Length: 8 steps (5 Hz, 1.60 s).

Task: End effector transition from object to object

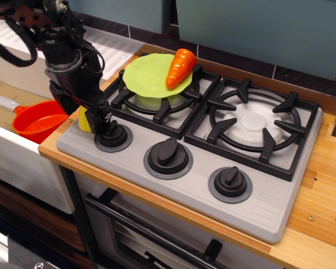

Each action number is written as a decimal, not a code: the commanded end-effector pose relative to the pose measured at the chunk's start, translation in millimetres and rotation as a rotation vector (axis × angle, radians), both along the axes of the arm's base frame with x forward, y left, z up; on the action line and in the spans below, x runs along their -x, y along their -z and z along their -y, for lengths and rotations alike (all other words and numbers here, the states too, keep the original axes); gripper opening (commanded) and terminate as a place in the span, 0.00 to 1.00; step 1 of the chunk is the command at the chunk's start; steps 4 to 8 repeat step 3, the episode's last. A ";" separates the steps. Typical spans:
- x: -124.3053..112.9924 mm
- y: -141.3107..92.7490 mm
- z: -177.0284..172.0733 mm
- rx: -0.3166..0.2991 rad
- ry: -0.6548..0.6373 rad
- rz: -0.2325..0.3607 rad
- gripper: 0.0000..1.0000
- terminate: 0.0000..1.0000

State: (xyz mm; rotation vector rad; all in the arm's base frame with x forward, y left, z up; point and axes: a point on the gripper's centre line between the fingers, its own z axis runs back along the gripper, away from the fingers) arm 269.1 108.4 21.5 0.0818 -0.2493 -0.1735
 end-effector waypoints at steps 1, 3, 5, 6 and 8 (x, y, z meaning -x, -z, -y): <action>-0.2 10.5 3.2 0.003 0.000 0.042 1.00 0.00; -0.2 10.5 3.2 0.003 0.000 0.042 1.00 1.00; -0.2 10.5 3.2 0.003 0.000 0.042 1.00 1.00; -0.2 10.5 3.2 0.003 0.000 0.042 1.00 1.00; -0.2 10.5 3.2 0.003 0.000 0.042 1.00 1.00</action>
